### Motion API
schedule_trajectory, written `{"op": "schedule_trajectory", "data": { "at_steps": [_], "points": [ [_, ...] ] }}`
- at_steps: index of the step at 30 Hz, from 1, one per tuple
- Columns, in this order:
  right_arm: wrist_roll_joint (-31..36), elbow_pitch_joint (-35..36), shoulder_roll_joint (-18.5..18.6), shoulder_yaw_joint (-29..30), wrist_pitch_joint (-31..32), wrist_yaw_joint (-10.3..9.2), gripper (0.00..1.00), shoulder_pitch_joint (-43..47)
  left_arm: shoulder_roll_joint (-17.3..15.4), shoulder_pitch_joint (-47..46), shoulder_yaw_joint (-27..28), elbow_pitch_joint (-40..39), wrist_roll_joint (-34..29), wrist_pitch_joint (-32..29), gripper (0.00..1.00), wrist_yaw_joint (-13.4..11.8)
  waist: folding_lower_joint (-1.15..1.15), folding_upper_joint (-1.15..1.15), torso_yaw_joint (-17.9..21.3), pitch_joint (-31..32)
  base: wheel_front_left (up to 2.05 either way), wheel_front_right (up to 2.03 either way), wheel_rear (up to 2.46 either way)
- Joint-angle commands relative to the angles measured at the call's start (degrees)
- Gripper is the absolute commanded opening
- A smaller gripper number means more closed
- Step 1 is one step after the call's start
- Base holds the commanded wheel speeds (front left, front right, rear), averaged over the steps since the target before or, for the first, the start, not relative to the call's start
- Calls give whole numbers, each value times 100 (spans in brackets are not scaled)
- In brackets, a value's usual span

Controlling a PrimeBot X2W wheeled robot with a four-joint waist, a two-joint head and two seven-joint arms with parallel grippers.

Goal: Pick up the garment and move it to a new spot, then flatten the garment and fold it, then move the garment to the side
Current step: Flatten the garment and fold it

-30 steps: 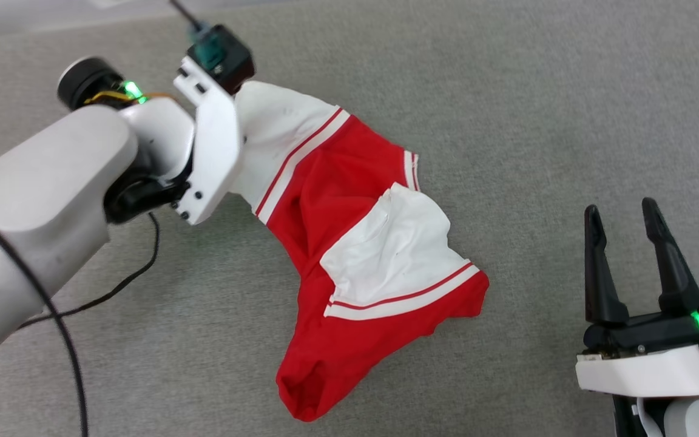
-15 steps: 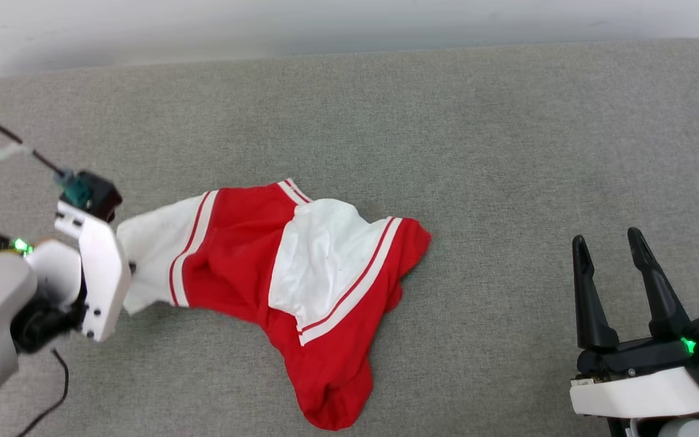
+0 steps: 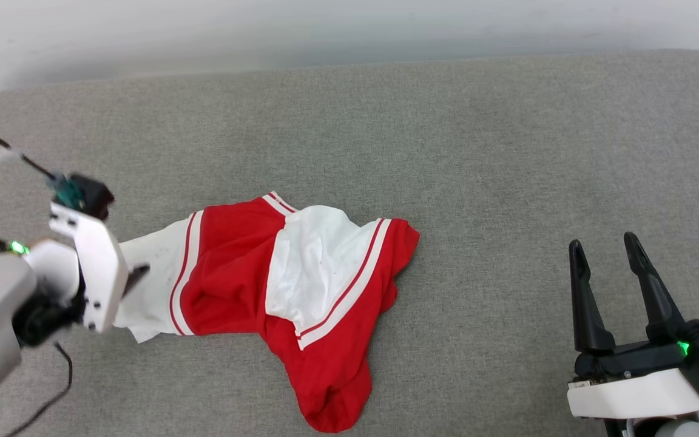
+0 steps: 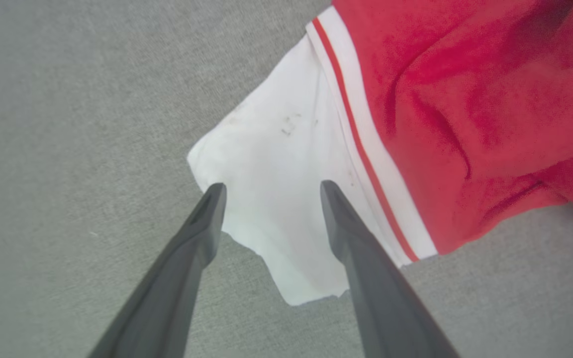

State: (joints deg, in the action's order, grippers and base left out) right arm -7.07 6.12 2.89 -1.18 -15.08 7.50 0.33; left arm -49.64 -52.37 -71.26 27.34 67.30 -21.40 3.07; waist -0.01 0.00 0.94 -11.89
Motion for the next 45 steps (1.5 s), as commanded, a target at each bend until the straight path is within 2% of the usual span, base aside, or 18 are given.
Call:
{"op": "schedule_trajectory", "data": {
  "at_steps": [1,6,13,20,25,30,41,42,43,44,45],
  "points": [
    [9,-9,-3,3,-13,-2,100,67,-31,-159,66,-69,-42,30,100,21,1,0,-13,36,0,0,0],
    [-5,-10,-3,-2,-13,-2,100,72,-38,-823,279,-449,-148,-97,100,54,1,0,-30,99,0,0,0],
    [-41,22,-3,-59,-13,-2,100,-47,335,-1500,356,-1009,63,-797,100,192,1,0,99,-17,0,0,0],
    [-101,34,-3,-60,-13,-2,100,-149,677,-1815,105,-1553,43,-1516,100,315,1,0,334,-203,0,0,0],
    [-153,30,-4,-29,-13,-2,100,-187,696,-1566,-110,-1876,-76,-2150,100,391,1,0,467,-293,0,0,0],
    [-193,42,-4,-46,-13,-2,100,-243,684,-1281,-170,-1859,-168,-2434,100,405,1,0,528,-381,0,0,0],
    [-238,34,-4,-45,-13,-2,100,-393,1179,-330,-248,-1036,-586,-2668,100,432,1,0,561,-628,0,0,0],
    [-239,30,-3,-42,-13,-2,100,-394,1219,-290,-257,-1043,-613,-2597,47,433,1,0,559,-632,0,0,0],
    [-240,25,-3,-39,-13,-2,100,-396,1246,-278,-258,-1049,-601,-2489,13,433,1,0,556,-628,0,0,0],
    [-240,21,-3,-25,-13,-2,100,-391,1257,-301,-255,-1066,-576,-2390,0,434,1,0,548,-615,0,0,0],
    [-239,17,-3,-13,-13,-2,100,-377,1247,-362,-237,-1102,-549,-2291,0,434,1,0,538,-594,0,0,0]
  ]
}}
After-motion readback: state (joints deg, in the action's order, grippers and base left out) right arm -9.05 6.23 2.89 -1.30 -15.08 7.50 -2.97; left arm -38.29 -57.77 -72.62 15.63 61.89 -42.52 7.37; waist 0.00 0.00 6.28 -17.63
